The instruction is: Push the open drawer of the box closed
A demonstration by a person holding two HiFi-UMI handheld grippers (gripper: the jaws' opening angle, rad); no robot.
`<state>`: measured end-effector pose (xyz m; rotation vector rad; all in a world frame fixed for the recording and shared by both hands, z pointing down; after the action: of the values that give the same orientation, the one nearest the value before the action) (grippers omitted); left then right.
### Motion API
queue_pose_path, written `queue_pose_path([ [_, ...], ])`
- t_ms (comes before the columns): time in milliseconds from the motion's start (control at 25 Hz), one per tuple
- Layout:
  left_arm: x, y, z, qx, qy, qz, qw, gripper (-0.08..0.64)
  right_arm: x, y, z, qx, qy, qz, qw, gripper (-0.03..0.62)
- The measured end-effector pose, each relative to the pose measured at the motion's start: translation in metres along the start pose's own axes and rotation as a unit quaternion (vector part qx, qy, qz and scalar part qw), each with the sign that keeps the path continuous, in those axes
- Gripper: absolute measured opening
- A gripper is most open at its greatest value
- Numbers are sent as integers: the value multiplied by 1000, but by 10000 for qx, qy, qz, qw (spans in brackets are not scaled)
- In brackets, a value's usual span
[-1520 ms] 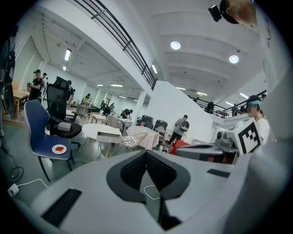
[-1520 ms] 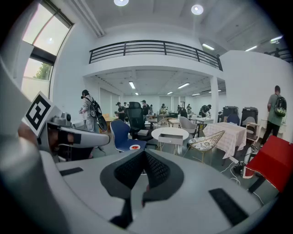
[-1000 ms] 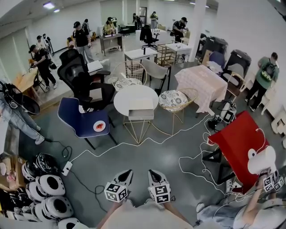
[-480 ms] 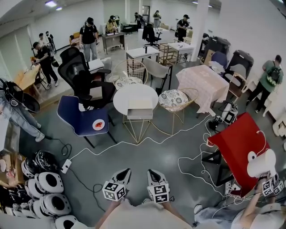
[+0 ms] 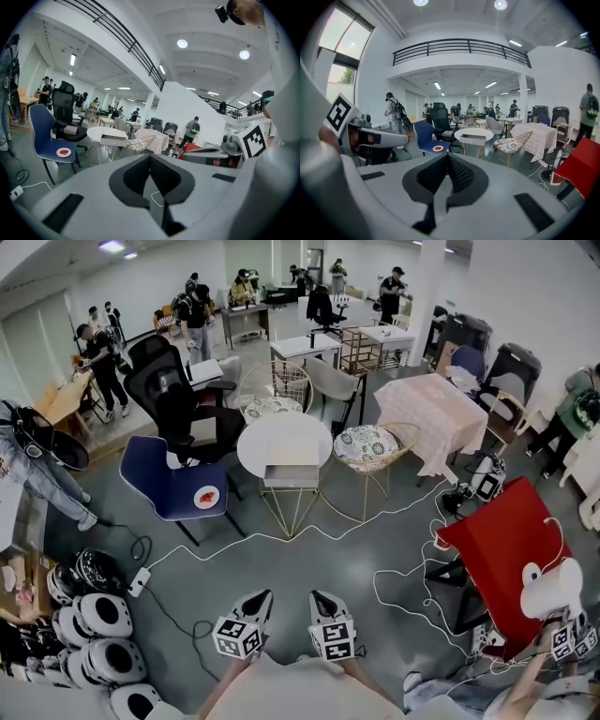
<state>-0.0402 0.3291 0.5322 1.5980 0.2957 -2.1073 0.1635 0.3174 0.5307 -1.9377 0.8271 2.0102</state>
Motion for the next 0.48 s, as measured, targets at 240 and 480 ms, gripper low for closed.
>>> queue_pose_path([
  [240, -11, 12, -9, -72, -10, 113, 9999, 12, -7, -4, -16, -68, 71, 68, 9999, 15],
  [480, -14, 26, -7, -123, -11, 96, 9999, 12, -7, 3, -24, -77, 77, 72, 9999, 15],
])
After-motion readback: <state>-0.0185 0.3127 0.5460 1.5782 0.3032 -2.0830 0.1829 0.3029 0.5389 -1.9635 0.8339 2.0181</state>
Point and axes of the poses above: the fingertips, and each gripper's own axes: y forward along the fingers, z to its left, x out of its top, the point moved 9 cm from there along -y, backward along the fingers, and after that the axes turned 9 degrees about -z, right-handed, at the moved point
